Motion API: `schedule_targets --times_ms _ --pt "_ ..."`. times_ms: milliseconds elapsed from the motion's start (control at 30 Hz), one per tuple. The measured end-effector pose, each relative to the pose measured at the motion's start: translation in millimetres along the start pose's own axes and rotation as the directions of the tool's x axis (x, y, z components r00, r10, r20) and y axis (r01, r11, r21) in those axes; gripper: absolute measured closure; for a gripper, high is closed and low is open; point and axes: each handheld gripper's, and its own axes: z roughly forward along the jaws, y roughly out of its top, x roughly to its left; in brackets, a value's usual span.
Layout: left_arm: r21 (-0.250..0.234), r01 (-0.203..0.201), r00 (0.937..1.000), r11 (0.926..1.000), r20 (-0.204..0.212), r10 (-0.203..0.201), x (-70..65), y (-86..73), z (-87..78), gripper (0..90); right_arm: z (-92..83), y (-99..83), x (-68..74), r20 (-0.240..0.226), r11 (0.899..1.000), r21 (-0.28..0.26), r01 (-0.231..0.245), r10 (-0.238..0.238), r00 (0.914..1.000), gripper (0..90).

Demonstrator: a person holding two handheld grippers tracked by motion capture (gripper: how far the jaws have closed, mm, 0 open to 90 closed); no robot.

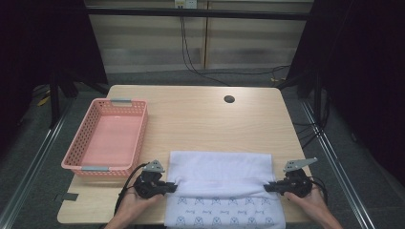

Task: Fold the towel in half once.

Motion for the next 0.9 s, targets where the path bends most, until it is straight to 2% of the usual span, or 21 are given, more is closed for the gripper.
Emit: schedule_targets --times_ms 33,167,267,333,400,533,600,667,733,800,900 --pt "0.010 -0.027 0.9996 0.9996 -0.011 0.027 0.9 2.5 0.4 86.4 1.6 3.2 -1.8 0.013 1.000 0.002 0.011 -0.011 0.9999 86.4" --pt "-0.005 0.000 0.9995 1.0000 -0.031 0.000 11.2 10.0 4.7 86.4 6.2 11.7 -9.9 0.037 1.000 -0.008 0.005 -0.005 0.9993 86.5" --pt "0.005 -0.006 0.9972 1.0000 -0.074 0.006 19.7 23.4 11.1 86.4 9.7 17.6 -18.5 0.047 1.000 -0.024 -0.017 0.019 0.9987 86.6" --pt "0.015 0.001 0.9972 0.9999 -0.075 0.000 26.8 31.0 14.1 86.4 11.5 21.3 -23.1 0.055 0.999 -0.029 -0.023 0.024 0.9982 86.6" --pt "-0.005 0.021 0.9967 0.9998 -0.079 -0.022 35.8 36.1 18.1 86.4 13.6 26.6 -31.1 0.068 0.999 -0.039 -0.037 0.040 0.9969 86.6" --pt "-0.021 0.052 0.9922 0.9984 -0.113 -0.054 50.4 49.5 26.0 86.4 18.7 38.3 -45.5 0.094 0.998 -0.049 -0.047 0.051 0.9942 86.6" --pt "-0.006 0.010 0.9883 0.9999 -0.152 -0.011 56.6 59.2 30.4 86.5 21.5 44.8 -52.4 0.101 0.997 -0.051 -0.057 0.062 0.9929 86.6" --pt "-0.007 0.034 0.9856 0.9994 -0.166 -0.035 64.7 69.2 36.5 86.5 23.4 51.8 -58.6 0.125 0.998 -0.042 -0.050 0.055 0.9906 86.6" --pt "-0.011 0.035 0.9807 0.9993 -0.192 -0.037 71.3 79.7 43.2 86.6 25.6 59.5 -67.1 0.148 0.997 -0.039 -0.059 0.064 0.9868 86.6" --pt "-0.015 0.043 0.9785 0.9990 -0.201 -0.045 77.1 86.1 47.2 86.6 28.2 67.1 -78.0 0.165 0.997 -0.045 -0.065 0.071 0.9837 86.6" --pt "-0.035 0.063 0.9763 0.9974 -0.205 -0.068 94.8 97.4 53.1 86.7 32.7 76.7 -92.6 0.172 0.995 -0.060 -0.084 0.093 0.9807 86.6"
